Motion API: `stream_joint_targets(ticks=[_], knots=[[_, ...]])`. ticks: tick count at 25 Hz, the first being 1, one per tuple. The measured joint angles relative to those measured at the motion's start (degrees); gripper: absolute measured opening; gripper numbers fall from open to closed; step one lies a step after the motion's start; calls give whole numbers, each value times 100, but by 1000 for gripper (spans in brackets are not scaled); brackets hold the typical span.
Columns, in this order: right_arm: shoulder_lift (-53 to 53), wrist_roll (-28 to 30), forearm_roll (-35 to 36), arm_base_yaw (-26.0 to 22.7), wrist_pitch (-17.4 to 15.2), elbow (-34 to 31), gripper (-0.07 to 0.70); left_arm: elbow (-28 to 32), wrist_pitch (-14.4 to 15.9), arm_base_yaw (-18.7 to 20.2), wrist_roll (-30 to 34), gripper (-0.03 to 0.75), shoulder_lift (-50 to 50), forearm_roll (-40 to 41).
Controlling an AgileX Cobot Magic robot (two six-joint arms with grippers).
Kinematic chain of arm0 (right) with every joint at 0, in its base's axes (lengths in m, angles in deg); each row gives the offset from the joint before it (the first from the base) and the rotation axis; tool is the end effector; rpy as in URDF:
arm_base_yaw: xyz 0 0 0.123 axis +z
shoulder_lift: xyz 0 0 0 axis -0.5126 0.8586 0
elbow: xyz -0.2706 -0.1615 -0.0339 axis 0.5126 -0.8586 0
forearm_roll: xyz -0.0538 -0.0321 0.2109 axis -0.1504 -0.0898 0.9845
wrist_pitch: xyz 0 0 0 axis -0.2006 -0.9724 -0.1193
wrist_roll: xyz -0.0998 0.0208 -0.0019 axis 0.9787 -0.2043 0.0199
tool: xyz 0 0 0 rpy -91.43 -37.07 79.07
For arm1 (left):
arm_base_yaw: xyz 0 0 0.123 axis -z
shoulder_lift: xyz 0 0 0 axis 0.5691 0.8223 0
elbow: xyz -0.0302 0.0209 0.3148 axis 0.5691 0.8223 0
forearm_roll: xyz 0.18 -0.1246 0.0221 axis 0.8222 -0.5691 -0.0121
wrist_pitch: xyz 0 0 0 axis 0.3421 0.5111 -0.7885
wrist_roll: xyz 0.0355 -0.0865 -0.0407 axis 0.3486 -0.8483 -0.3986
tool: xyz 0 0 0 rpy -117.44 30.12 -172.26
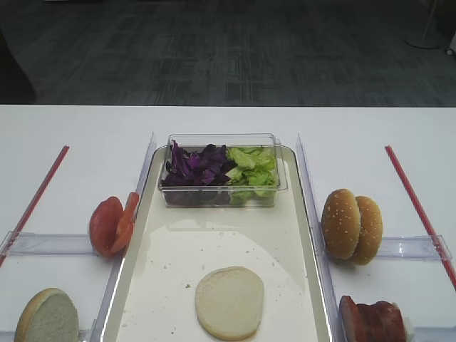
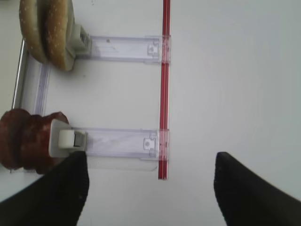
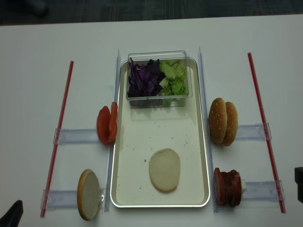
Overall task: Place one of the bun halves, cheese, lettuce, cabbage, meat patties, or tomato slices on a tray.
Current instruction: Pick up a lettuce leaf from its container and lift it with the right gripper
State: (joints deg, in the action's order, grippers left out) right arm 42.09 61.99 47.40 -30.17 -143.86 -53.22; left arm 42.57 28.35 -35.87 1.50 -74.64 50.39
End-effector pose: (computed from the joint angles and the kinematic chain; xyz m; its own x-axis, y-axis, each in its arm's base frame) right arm 0.0170 0.0071 0.2682 -0.8219 -0.0095 -0.5696 -0.0499 0.9972 0.0555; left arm -0.0573 -0.0039 0.2456 -0.5898 0.0459 -0.8062 0.0353 0.9989 0.0310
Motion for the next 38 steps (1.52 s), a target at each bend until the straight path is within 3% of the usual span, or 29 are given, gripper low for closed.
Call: stream_joint_targets(ticks=[4,9,14,22,29,38], knots=[[714,9,89,0,458,275,571,0,0,0,0,366,0,0],[1832,104,277,0,787,704,536,0,0,0,0,366,0,0],[3059,336,509,0,894,1400,490,0,0,0,0,366,0,0],[4768,348,545,0,1032,2722,481,0,0,0,0,366,0,0],[6061,348,761,0,958,3887,481,0,0,0,0,366,0,0],[7228,348,816,0,337,5198,481,0,0,0,0,366,0,0]])
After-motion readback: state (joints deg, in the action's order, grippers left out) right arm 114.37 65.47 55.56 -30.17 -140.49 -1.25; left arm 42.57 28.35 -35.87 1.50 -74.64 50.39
